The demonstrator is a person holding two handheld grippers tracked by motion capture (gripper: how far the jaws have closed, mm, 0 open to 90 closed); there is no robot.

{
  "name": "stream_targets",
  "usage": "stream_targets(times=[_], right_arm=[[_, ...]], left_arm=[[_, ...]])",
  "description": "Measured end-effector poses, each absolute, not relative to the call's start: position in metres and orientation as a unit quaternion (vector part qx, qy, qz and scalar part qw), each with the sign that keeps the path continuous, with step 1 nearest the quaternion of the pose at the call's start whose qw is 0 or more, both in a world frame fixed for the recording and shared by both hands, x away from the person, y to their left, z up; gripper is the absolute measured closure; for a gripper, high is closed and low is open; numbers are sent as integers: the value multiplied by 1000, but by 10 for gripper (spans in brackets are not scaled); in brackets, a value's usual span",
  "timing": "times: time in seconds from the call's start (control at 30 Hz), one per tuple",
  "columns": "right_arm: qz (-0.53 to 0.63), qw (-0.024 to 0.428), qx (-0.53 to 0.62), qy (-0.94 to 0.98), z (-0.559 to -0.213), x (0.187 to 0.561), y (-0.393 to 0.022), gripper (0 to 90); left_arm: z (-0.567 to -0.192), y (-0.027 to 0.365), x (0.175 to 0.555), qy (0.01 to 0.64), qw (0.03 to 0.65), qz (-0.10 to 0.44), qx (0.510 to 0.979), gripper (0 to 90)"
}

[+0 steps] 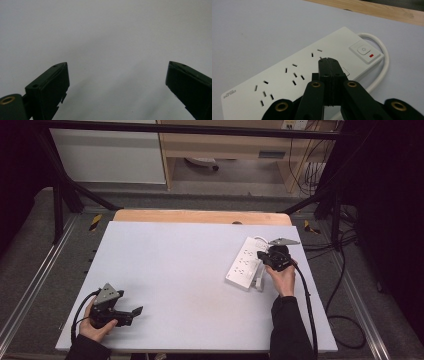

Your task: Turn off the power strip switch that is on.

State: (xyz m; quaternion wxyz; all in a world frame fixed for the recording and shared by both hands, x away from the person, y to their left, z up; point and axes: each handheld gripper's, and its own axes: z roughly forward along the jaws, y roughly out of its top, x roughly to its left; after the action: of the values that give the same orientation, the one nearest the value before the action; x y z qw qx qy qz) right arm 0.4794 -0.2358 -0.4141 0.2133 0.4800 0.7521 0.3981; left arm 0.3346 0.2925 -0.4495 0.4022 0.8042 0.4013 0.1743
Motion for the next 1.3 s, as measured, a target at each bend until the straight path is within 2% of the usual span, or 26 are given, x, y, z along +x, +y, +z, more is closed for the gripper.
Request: stream_targets(times=[1.3], right_arm=[[386, 210, 492, 752, -430, 490, -234, 900]], left_arm=[[-450, 293, 335, 402, 402, 175, 804, 49]])
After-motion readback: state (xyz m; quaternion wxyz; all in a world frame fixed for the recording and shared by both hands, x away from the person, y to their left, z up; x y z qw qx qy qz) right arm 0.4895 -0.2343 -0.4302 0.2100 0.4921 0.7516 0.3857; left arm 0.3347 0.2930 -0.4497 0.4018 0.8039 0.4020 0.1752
